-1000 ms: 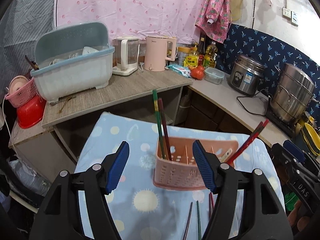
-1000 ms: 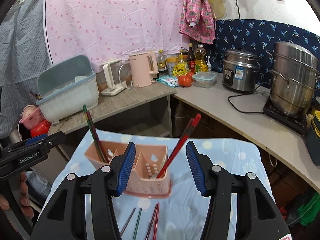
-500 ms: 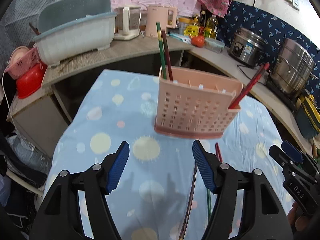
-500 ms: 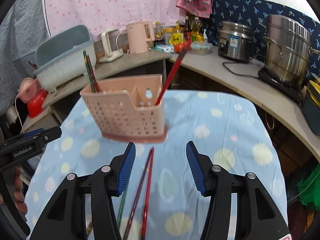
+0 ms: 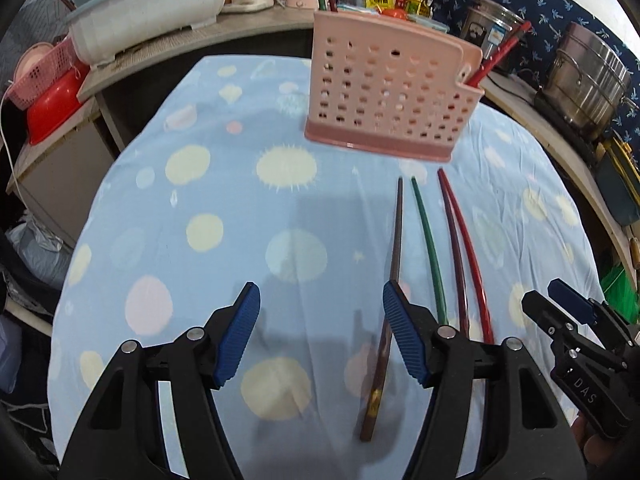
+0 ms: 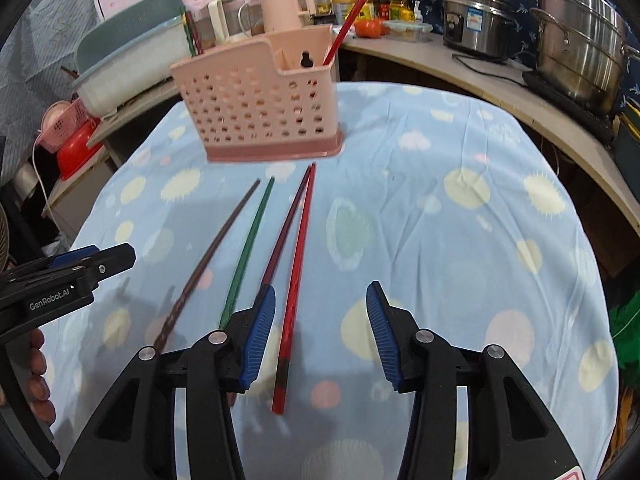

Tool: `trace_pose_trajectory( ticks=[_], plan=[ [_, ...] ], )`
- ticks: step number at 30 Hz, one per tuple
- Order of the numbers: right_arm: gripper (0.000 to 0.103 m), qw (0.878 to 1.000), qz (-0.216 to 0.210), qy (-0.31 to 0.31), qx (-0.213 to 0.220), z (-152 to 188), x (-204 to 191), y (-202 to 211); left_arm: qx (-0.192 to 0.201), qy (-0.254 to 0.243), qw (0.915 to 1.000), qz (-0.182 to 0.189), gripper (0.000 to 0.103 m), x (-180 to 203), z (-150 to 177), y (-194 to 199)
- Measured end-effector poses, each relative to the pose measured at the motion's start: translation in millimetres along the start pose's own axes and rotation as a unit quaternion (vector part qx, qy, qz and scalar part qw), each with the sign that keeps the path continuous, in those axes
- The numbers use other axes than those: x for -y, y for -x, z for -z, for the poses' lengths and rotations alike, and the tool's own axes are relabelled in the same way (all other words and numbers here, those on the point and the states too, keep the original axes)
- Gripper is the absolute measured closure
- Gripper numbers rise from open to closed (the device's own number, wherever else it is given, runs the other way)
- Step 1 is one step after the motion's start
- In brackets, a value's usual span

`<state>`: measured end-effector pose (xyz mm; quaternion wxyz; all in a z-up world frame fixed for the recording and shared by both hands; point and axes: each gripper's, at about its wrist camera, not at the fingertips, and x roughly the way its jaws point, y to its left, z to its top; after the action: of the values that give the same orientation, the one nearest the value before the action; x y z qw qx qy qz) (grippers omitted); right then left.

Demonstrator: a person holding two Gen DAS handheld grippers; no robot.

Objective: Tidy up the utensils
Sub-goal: 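Move both open grippers back to the last chopsticks on the cloth, then grasp a red chopstick with the right gripper while the left grasps a gold-banded brown chopstick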

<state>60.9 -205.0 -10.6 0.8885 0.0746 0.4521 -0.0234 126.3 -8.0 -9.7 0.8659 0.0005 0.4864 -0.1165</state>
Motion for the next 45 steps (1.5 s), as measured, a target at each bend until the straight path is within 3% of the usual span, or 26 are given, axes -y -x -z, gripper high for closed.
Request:
trace_pose_trajectory(
  ticks=[13,29,35,45],
  plan=[
    [0.069,0.999,-0.014,0.009,-0.037,33.8,-10.8,-7.8,-0.031,-0.018,0.9993,0.006,0.045,10.0,46.1,-5.0],
    [0.084,0.999,-0.016,0.017,-0.049,43.6,-17.7,-14.6,-0.043,-0.037,0.9983,0.015,0.053,20.2,65.6,-6.2],
    [0.086,0.999,-0.015,0.016,-0.049,44.1,-16.9,-15.9,-0.042,-0.038,0.9983,0.011,0.061,21.1,68.0,-8.7],
    [0.088,0.999,-0.015,0.015,-0.049,44.1,-16.3,-15.9,-0.04,-0.057,0.9974,0.021,0.086,27.6,70.8,-8.7]
  ],
)
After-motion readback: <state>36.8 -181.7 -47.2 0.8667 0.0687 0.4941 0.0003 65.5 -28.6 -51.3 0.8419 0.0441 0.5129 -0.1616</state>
